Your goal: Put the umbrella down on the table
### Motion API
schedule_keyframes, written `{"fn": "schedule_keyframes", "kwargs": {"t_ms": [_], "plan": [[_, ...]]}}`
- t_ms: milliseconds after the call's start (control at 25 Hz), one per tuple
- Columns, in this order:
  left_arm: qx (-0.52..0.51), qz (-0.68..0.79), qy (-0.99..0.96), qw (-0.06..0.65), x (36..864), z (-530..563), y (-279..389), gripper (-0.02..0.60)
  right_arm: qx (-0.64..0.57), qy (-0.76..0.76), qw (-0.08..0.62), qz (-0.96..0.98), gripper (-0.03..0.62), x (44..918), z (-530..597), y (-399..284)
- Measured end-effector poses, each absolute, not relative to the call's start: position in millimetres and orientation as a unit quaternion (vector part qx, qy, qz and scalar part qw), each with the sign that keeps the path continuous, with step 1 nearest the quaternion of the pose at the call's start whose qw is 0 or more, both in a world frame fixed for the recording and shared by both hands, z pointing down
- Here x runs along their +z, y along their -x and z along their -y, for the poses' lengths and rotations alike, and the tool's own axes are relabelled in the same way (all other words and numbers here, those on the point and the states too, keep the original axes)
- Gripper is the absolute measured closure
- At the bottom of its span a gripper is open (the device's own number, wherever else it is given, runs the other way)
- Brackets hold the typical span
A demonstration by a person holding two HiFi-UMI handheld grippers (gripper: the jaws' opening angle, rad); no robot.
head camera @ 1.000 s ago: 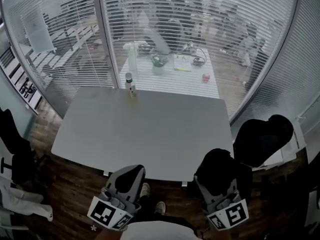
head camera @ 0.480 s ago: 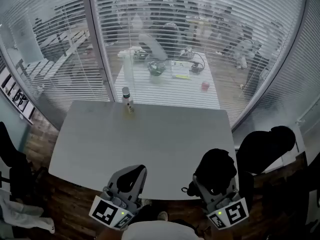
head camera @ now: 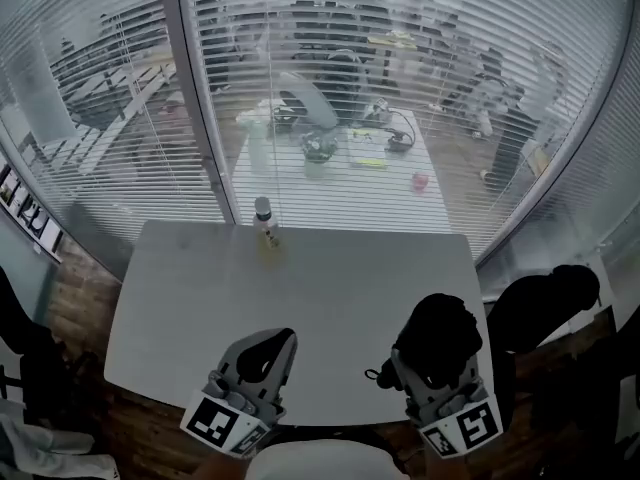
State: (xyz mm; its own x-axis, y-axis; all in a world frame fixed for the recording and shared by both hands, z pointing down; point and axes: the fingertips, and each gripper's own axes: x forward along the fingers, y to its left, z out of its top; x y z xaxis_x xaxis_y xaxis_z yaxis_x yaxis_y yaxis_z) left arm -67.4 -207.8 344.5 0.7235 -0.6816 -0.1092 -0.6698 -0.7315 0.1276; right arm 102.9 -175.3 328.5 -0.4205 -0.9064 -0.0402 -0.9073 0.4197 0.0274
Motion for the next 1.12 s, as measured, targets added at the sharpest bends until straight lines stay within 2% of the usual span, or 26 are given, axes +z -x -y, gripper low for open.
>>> {"fn": "schedule_keyframes", "kwargs": {"t_ms": [320,480,800,1120], "plan": [[-0.063,0.350,-0.933,0.048,355.5,225.4,60.4,0.569,0.016,0.539,-0.001,-0.842,0.326,338.0,193.5,-105.2],[-0.054,0.354,-0.932,0.049,361.3,226.7,50.0,0.569,0.032,0.517,-0.035,-0.855,0.326,345.4,200.6,-109.1],[-0.049,0.360,-0.930,0.055,368.3,230.6,43.9,0.569,0.067,0.443,-0.220,-0.867,0.326,400.2,222.5,-98.5],[-0.036,0.369,-0.927,0.057,383.9,236.2,47.5,0.569,0.095,0.364,-0.366,-0.851,0.326,474.2,245.2,-78.4]]}}
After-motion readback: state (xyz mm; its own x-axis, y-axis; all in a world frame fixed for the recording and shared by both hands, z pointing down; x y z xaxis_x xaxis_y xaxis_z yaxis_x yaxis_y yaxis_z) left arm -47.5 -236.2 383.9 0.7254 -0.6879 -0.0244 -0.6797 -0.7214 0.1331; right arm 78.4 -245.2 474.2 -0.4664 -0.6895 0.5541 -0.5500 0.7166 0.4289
